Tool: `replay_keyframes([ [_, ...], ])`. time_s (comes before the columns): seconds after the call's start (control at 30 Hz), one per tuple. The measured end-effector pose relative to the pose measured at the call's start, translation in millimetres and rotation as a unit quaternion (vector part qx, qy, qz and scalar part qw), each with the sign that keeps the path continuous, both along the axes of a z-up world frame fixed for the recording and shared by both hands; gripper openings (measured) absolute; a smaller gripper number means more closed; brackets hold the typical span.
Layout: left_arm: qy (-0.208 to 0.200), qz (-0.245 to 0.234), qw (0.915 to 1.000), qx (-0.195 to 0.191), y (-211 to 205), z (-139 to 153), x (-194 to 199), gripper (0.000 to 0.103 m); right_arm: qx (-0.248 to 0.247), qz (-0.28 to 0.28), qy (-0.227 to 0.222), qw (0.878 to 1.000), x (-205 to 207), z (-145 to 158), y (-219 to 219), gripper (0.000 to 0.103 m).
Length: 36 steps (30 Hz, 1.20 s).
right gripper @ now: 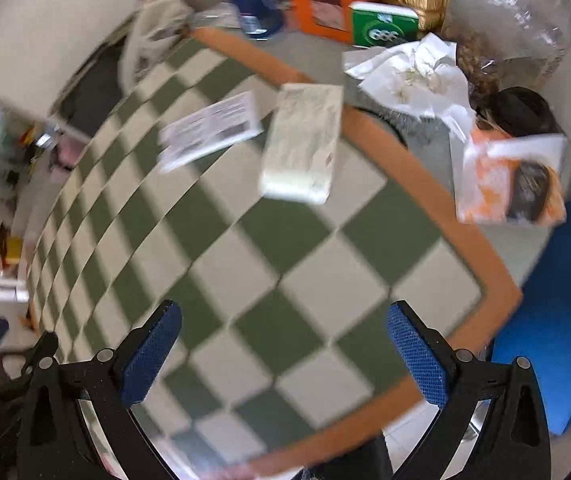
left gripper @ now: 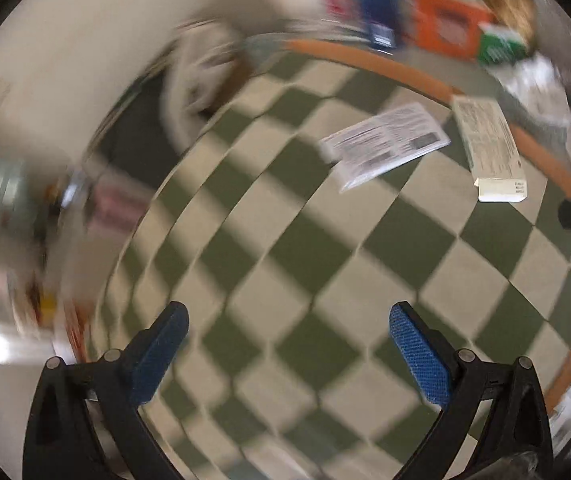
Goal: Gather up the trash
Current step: 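Grasp the white leaflet with the left gripper while the right grasps the white medicine box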
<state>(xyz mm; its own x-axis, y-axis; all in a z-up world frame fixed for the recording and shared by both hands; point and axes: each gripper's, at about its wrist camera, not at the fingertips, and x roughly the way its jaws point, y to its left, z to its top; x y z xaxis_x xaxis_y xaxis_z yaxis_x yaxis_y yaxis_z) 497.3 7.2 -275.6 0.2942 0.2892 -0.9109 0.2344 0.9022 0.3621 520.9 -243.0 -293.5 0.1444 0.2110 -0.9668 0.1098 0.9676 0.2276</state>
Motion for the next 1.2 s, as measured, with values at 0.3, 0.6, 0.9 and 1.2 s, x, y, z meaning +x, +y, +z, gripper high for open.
replay_keyframes([
  [0.3, 0.094, -0.285, 0.9515, 0.068, -69, -86, 110, 0.102, 0.018, -0.067, 0.05, 0.996, 76, -66, -30, 0.103],
  [0.6, 0.193, -0.381, 0.9042, 0.001, -96, -106, 141, 0.087, 0.024, -0.087, 0.073, 0.993, 93, -90, -37, 0.103],
  [0.9, 0.176, -0.289, 0.9391, -0.06, -88, -94, 134, 0.075, 0.015, -0.082, 0.064, 0.994, 96, -81, -39, 0.103],
  [1.2, 0.147, 0.019, 0.9802, -0.131, -15, -88, 74, 0.075, 0.008, -0.045, 0.057, 0.997, 108, -81, -2, 0.103],
])
